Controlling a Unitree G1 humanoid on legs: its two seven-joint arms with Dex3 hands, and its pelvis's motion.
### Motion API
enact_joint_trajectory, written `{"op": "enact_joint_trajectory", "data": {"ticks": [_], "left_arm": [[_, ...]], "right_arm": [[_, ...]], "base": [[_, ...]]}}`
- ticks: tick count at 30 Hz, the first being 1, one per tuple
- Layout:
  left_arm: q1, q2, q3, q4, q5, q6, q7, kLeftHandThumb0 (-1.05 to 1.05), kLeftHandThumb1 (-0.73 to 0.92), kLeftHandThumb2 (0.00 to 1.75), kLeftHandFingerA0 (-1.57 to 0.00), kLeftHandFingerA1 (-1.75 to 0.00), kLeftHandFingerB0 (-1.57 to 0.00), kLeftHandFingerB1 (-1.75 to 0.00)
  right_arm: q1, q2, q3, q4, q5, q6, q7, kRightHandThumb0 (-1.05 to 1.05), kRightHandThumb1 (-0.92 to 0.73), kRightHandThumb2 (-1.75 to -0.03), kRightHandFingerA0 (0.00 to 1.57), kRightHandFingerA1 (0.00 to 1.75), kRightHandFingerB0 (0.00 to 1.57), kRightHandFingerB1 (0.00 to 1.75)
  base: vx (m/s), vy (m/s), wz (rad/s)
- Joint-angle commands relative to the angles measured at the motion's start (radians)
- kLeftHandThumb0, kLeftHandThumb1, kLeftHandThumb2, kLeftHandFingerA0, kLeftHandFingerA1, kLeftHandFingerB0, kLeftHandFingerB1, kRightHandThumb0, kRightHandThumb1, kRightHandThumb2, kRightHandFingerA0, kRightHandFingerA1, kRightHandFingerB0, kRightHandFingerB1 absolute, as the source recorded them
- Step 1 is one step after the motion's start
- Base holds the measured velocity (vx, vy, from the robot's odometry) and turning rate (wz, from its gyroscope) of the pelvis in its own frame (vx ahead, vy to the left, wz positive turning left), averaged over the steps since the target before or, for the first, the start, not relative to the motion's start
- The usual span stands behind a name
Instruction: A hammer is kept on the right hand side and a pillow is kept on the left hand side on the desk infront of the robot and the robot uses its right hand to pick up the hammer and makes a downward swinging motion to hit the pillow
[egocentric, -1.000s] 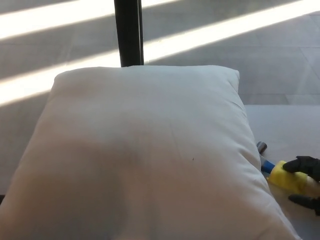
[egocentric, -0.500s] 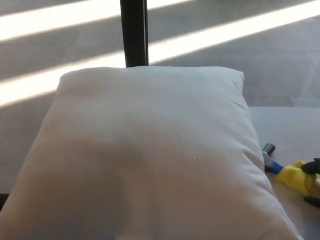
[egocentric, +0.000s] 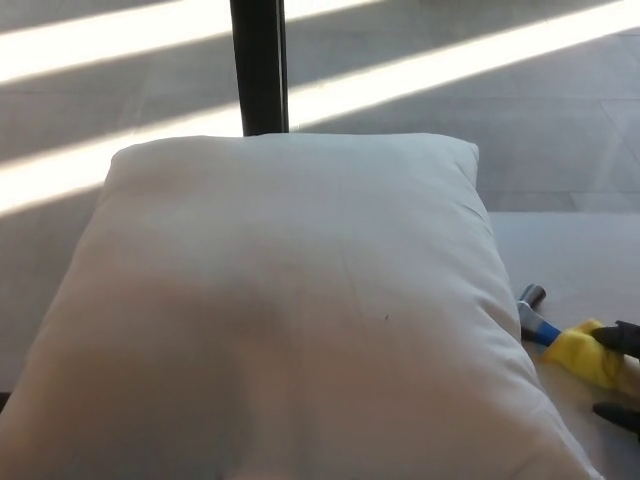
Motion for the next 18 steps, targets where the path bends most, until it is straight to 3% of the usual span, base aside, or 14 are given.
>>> {"op": "enact_joint_trajectory", "data": {"ticks": [1,3,4,5,6,7,8,9,11,14,16,18], "left_arm": [[0.013,-0.001,-0.005,0.004,-0.002,-0.032,-0.002,-0.67,0.80,0.63,-0.56,-0.58,-0.48,-0.43],[0.015,-0.002,-0.010,0.003,0.001,-0.035,0.001,-0.67,0.80,0.64,-0.57,-0.58,-0.48,-0.42],[0.017,-0.002,-0.013,0.001,0.003,-0.037,-0.001,-0.67,0.80,0.64,-0.57,-0.57,-0.47,-0.42],[0.017,-0.005,-0.014,0.002,0.002,-0.038,0.000,-0.67,0.80,0.64,-0.57,-0.57,-0.47,-0.42],[0.017,-0.006,-0.009,0.002,-0.005,-0.036,-0.008,-0.67,0.80,0.64,-0.54,-0.58,-0.46,-0.43],[0.019,-0.007,-0.008,0.002,-0.007,-0.036,-0.009,-0.67,0.80,0.64,-0.54,-0.58,-0.46,-0.43],[0.021,-0.008,-0.008,0.003,-0.007,-0.037,-0.010,-0.67,0.80,0.64,-0.56,-0.60,-0.47,-0.42],[0.025,-0.009,-0.007,0.005,-0.008,-0.038,-0.011,-0.68,0.80,0.64,-0.57,-0.61,-0.47,-0.43],[0.034,-0.011,-0.002,0.008,-0.012,-0.039,-0.015,-0.68,0.79,0.64,-0.58,-0.61,-0.48,-0.43],[0.065,-0.014,-0.004,-0.002,-0.010,-0.050,-0.022,-0.67,0.79,0.64,-0.57,-0.60,-0.52,-0.45],[0.077,-0.014,0.000,-0.001,-0.013,-0.054,-0.025,-0.67,0.80,0.65,-0.54,-0.57,-0.47,-0.42],[0.079,-0.014,-0.001,-0.001,-0.011,-0.055,-0.025,-0.67,0.79,0.64,-0.54,-0.56,-0.48,-0.42]], "right_arm": [[0.039,0.005,0.053,0.057,-0.063,0.075,0.041,-0.69,-0.51,-0.84,0.12,0.53,0.17,0.41],[0.043,0.010,0.020,0.108,-0.033,0.069,0.012,-0.61,-0.51,-0.81,0.14,0.53,0.20,0.42],[0.048,0.012,0.008,0.119,-0.030,0.073,-0.006,-0.53,-0.64,-0.59,0.18,0.52,0.28,0.31],[0.044,0.012,0.007,0.124,-0.033,0.070,-0.005,-0.53,-0.64,-0.59,0.18,0.52,0.28,0.31],[0.048,0.019,-0.009,0.146,-0.039,0.097,-0.054,-0.54,-0.48,-0.77,0.09,0.55,0.19,0.42],[0.047,0.021,-0.011,0.151,-0.042,0.099,-0.059,-0.54,-0.48,-0.77,0.09,0.55,0.19,0.42],[0.043,0.025,-0.010,0.162,-0.053,0.107,-0.076,-0.52,-0.61,-0.60,0.00,0.43,0.23,0.30],[0.038,0.032,-0.007,0.186,-0.071,0.135,-0.113,-0.59,-0.60,-0.67,0.00,0.10,0.11,0.30],[0.031,0.039,-0.009,0.221,-0.078,0.164,-0.140,-0.61,-0.63,-0.64,0.00,0.02,0.09,0.25],[0.040,0.046,-0.012,0.247,-0.073,0.169,-0.166,-0.54,-0.64,-0.60,0.00,0.17,0.06,0.26],[0.033,0.058,-0.007,0.256,-0.077,0.178,-0.180,-0.53,-0.60,-0.66,0.00,0.46,0.10,0.34],[0.024,0.062,-0.011,0.257,-0.066,0.197,-0.161,-0.53,-0.61,-0.68,0.00,0.51,0.11,0.34]], "base": [[0.00,0.000,0.00],[0.00,0.000,0.00],[0.00,0.000,0.00],[0.00,0.000,0.00],[0.00,0.000,0.00],[0.00,0.000,0.00],[0.00,0.000,0.00],[0.00,0.000,0.00],[0.00,0.000,0.00],[0.00,0.000,0.00],[0.00,0.000,0.00],[0.00,0.000,0.00]]}}
